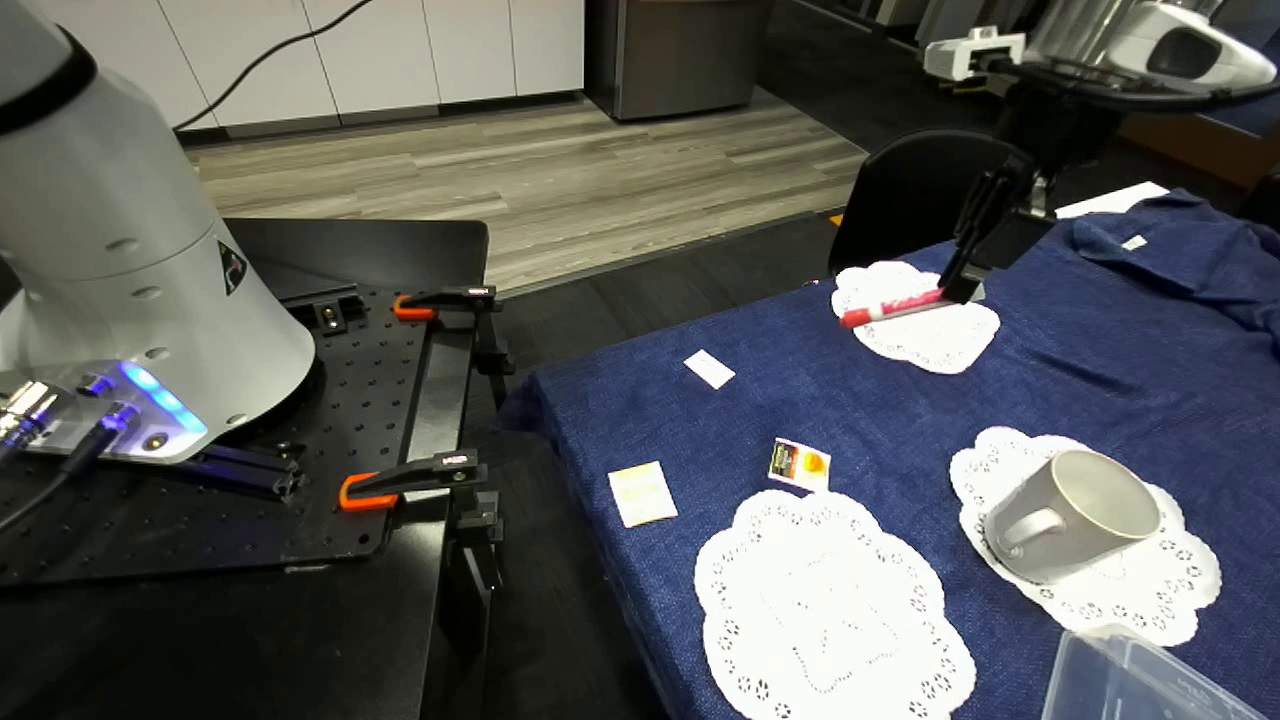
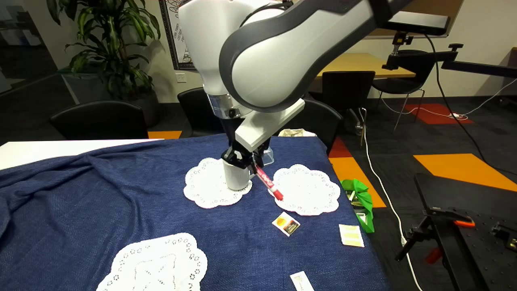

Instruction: Remove the marker from the mug

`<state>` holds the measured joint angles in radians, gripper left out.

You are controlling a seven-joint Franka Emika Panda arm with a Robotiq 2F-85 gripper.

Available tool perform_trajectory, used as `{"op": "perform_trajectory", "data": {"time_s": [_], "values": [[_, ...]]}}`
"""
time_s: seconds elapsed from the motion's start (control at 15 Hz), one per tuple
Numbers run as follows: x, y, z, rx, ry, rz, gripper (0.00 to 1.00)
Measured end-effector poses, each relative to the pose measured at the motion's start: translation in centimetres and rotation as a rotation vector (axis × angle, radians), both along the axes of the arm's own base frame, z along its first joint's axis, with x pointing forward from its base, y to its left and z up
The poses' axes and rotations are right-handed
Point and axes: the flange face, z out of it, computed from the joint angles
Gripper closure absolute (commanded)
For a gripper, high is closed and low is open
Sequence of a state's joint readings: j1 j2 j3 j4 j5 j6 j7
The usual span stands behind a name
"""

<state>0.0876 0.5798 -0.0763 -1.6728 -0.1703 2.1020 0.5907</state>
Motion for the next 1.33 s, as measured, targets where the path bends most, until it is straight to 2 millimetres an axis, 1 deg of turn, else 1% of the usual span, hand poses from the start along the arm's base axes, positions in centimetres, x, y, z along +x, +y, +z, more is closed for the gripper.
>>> {"op": "perform_trajectory", "data": {"time_s": [0.4,0.87,1.33], "values": [[1.4,0.3,-3.9,-0.019,0.124,0.003,0.95],[3.1,0.4,-9.1,-0.037,0.203,-0.003,0.95],[4.1,0.8,-13.1,-0.039,0.244,0.048,0.95]]}}
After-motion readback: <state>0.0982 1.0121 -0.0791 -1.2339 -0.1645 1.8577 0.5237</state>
